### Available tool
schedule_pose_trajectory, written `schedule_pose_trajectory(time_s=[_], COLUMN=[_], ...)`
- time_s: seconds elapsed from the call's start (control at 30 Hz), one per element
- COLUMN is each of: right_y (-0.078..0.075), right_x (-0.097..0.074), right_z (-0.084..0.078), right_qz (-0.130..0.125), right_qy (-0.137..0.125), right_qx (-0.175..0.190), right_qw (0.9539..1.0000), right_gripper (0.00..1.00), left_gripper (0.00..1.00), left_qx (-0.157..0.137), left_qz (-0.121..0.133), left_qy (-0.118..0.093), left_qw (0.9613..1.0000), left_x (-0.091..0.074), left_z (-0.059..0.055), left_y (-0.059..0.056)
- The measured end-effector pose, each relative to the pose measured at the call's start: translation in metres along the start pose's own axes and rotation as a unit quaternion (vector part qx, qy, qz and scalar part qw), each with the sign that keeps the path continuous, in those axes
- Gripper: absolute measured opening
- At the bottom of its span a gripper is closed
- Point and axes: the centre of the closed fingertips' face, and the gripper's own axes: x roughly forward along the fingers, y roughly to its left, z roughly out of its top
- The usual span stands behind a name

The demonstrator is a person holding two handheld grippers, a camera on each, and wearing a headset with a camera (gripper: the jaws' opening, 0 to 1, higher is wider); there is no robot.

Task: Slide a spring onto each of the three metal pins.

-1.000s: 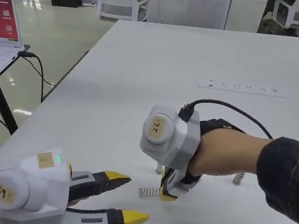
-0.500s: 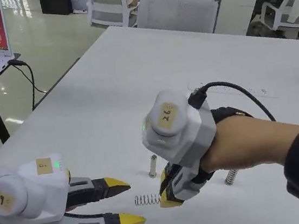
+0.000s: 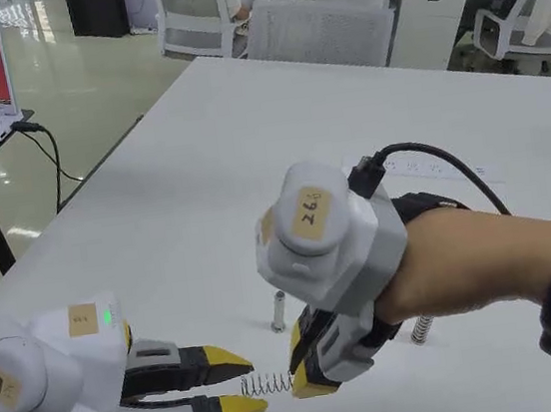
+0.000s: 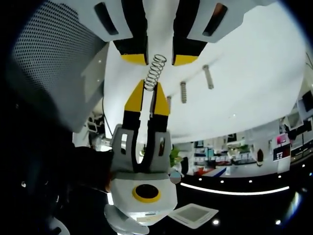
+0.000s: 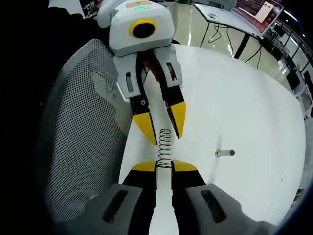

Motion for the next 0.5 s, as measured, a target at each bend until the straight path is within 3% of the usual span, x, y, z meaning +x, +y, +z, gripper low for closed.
schedule_pose_trajectory(time_s=[0.17,0.5], right_y=[0.002,0.002], right_x=[-0.001,-0.011], right_z=[0.0,0.01], right_qz=[0.004,-0.002], right_qy=[0.0,-0.016], right_qx=[0.002,0.003], right_qw=[1.0,0.9999], right_gripper=[0.07,0.07], left_gripper=[0.04,0.03], left_qx=[0.004,0.004], left_qz=[-0.01,-0.009], left_qy=[0.002,0.01], left_qw=[0.9999,0.9999], left_x=[0.001,0.002], left_z=[-0.001,-0.004], left_y=[-0.004,-0.003])
